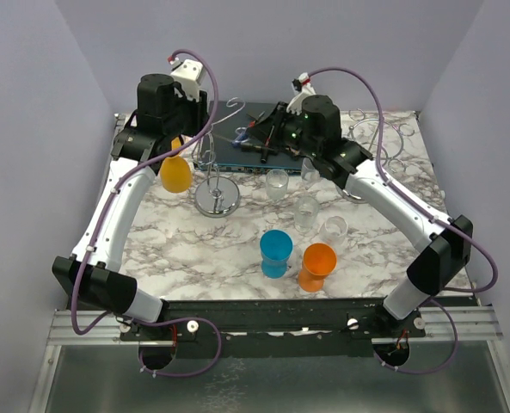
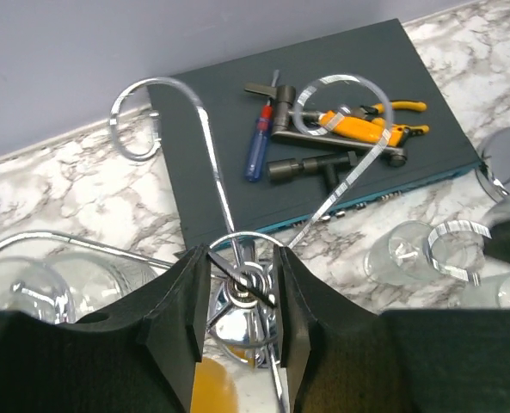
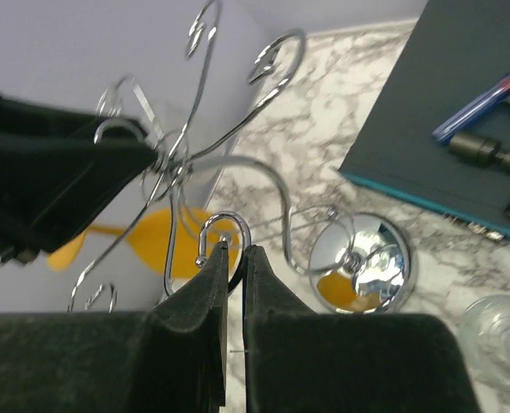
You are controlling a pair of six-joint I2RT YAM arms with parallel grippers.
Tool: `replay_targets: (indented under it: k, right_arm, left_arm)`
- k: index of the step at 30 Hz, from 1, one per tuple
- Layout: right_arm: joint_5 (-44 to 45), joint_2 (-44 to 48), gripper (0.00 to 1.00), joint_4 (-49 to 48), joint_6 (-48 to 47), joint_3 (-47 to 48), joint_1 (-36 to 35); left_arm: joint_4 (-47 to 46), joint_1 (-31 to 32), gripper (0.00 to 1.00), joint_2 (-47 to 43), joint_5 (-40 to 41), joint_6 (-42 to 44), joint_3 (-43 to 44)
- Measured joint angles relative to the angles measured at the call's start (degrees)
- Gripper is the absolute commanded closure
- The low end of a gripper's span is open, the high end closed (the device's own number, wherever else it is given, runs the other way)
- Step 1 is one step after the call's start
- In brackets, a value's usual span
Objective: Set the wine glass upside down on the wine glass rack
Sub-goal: Adjust the wine rack at the center of the board.
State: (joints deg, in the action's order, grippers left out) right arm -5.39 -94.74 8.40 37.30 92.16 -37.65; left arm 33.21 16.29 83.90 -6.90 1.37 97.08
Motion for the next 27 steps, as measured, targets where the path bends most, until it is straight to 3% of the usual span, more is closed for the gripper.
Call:
replay_targets:
  k: [11, 14, 16, 20, 27]
  right_arm:
    - [-10.73, 3.63, 0.99, 1.42, 2.4, -4.76, -6.14]
    - [-11.89, 3.78, 0.93, 1.95, 2.36, -4.79, -5.84]
    - [-12.17, 3.78, 0.82, 2.27, 2.23, -4.61, -5.86]
    - [-12.17, 3.26, 0.71, 4.2, 1.36, -3.39, -5.88]
    - [-12.0, 1.62, 0.64, 9.22, -0.42, 0.76, -5.7]
  left_arm:
    - [-2.75, -0.31, 1.0, 0.26, 0.7, 0.92, -0.79]
    - [-4.31, -0.04, 1.0, -0.72, 0.09, 1.42, -2.36]
    - [-4.72, -0.04, 1.0, -1.33, 0.0, 1.55, -3.08]
    - [-4.39, -0.04, 1.0, -2.45, 0.04, 1.99, -3.85]
    - [-4.57, -0.09, 1.0, -2.93, 0.55, 3.02, -4.37]
